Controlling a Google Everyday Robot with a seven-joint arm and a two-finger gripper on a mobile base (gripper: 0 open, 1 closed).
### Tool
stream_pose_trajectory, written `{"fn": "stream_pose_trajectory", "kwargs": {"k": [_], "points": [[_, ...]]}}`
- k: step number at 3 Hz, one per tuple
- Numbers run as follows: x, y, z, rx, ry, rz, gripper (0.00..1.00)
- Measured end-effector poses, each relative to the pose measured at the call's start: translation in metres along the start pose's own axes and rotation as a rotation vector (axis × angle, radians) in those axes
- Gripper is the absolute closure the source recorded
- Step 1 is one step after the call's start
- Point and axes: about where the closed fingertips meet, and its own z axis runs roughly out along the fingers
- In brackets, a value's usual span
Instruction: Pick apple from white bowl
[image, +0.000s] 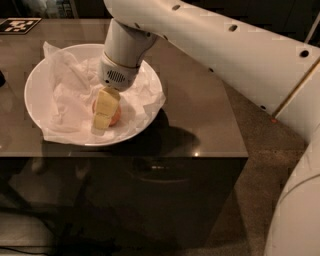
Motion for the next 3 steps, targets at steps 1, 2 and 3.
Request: {"fn": "stream_pose_trajectory", "kwargs": {"k": [1, 2, 3], "points": [[0.001, 0.001, 0.014, -0.027, -0.012, 0.009, 0.00], [0.002, 0.002, 0.026, -0.044, -0.021, 0.014, 0.00], [0.002, 0.002, 0.026, -0.044, -0.021, 0.014, 0.19]]}}
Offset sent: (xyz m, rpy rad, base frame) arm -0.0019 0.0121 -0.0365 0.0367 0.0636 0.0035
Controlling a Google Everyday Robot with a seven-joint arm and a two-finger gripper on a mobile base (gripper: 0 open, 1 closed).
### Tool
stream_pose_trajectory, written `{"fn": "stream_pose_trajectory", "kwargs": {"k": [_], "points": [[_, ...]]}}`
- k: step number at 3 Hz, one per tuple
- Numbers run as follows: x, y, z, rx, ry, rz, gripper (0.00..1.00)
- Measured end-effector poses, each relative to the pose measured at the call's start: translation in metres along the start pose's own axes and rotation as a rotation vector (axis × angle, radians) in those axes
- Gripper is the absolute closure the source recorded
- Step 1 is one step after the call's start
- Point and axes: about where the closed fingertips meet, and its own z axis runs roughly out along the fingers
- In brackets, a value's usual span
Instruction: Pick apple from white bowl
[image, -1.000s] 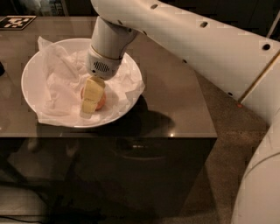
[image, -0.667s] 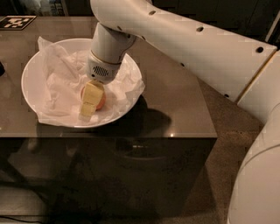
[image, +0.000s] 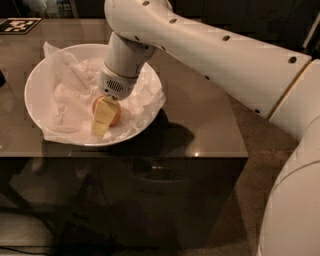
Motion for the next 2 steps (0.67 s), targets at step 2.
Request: {"fn": "stream_pose_trajectory", "kwargs": {"k": [2], "points": [[0.0000, 0.0000, 0.0000, 0.000, 0.000, 0.000, 0.66]]}}
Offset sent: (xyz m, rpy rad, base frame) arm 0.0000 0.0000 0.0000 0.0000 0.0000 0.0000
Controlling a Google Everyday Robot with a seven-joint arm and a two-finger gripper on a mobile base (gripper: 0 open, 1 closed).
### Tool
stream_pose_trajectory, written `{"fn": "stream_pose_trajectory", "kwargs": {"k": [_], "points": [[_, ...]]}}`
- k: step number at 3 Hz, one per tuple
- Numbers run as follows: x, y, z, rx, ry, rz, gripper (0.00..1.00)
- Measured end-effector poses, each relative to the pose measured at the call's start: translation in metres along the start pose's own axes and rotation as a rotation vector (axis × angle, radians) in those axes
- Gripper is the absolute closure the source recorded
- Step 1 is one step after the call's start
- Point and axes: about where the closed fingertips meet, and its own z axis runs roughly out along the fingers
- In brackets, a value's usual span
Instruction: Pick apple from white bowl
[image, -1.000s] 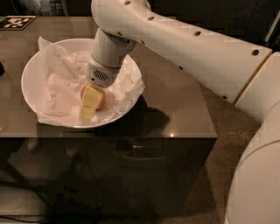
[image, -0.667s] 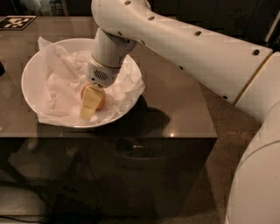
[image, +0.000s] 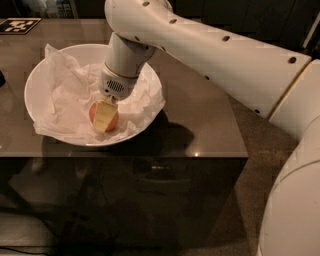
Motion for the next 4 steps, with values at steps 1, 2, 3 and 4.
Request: {"fn": "stream_pose_trajectory", "kwargs": {"k": [1, 2, 3, 4], "points": [[0.000, 0.000, 0.000, 0.000, 0.000, 0.000, 0.89], [-0.005, 0.000, -0.016, -0.002, -0.013, -0.008, 1.00], [-0.010, -0.005, -0.039, 0.005, -0.036, -0.017, 1.00], [-0.021, -0.010, -0.068, 0.016, -0.050, -0.039, 1.00]]}}
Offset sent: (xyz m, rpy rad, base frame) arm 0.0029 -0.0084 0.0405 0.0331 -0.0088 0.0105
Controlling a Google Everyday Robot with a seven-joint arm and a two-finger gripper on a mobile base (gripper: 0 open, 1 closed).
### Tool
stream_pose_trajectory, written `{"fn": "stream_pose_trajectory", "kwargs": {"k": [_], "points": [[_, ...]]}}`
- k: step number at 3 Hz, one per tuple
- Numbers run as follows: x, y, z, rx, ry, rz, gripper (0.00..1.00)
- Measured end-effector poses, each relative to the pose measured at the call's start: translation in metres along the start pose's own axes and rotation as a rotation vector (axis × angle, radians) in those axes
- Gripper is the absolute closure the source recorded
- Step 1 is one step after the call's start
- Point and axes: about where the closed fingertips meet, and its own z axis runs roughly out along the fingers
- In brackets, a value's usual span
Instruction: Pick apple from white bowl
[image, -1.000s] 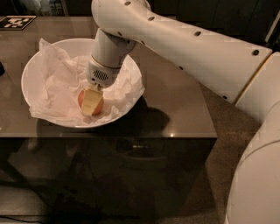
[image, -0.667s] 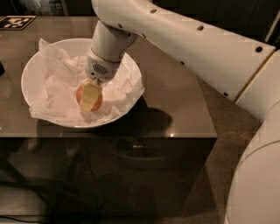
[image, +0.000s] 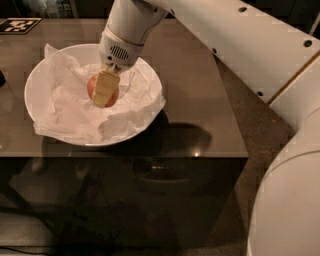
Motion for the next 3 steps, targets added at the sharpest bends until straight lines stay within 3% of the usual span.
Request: {"fn": "stream_pose_trajectory", "kwargs": {"k": [2, 3], "points": [[-0.042, -0.002, -0.085, 0.071, -0.027, -0.059, 1.00], [-0.046, -0.004, -0.084, 0.079, -0.037, -0.061, 1.00]]}}
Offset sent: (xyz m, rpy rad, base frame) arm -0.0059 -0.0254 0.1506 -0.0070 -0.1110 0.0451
